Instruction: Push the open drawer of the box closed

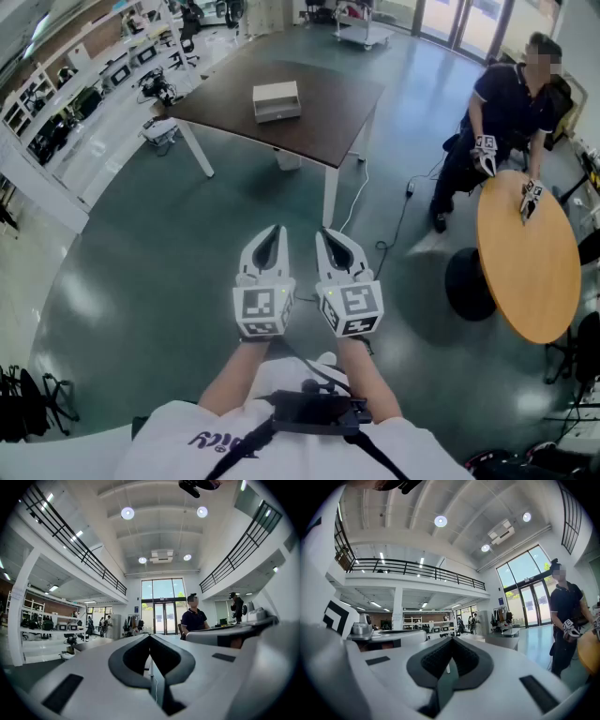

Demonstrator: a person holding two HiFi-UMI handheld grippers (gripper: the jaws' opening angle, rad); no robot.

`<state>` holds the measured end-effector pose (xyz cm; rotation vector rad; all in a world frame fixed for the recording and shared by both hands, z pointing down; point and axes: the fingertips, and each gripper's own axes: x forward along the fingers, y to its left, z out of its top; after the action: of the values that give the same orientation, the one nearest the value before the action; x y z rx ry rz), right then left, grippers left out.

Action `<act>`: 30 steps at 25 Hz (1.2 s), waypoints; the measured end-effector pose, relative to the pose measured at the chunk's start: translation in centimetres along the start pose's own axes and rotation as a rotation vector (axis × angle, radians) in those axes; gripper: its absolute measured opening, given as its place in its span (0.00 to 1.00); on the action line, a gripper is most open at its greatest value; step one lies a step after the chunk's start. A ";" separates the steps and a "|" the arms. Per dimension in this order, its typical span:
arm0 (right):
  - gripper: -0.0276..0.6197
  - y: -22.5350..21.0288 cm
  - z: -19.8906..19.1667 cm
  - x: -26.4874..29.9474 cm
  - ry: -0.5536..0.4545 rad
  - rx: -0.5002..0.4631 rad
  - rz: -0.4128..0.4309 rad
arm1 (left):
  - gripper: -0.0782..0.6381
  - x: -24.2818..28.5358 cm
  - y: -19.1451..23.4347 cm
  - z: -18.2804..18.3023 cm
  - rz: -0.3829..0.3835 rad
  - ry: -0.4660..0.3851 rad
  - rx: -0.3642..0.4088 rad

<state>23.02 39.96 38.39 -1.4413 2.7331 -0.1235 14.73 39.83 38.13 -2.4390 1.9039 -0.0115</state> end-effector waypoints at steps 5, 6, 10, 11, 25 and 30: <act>0.03 0.0 0.8 1.0 -0.004 -0.020 0.028 | 0.12 1.0 0.0 0.5 0.008 -0.005 -0.013; 0.03 -0.3 0.8 1.3 -0.003 -0.021 0.026 | 0.12 1.3 0.2 0.4 0.010 -0.006 -0.019; 0.03 -0.6 1.4 2.7 -0.008 -0.015 0.002 | 0.12 2.5 2.3 0.6 0.012 -0.009 -0.040; 0.03 -0.5 1.6 3.2 -0.011 -0.010 -0.006 | 0.12 2.8 2.9 0.8 0.007 -0.012 -0.045; 0.03 2.0 2.4 15.2 -0.014 -0.024 -0.083 | 0.12 9.7 13.7 2.2 -0.091 -0.062 -0.068; 0.03 4.6 1.4 20.8 -0.012 -0.022 -0.103 | 0.12 11.8 19.6 1.9 -0.115 -0.081 -0.066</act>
<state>7.60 25.34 36.43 -1.5836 2.6589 -0.0880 -1.34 23.75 35.09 -2.5464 1.7568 0.1462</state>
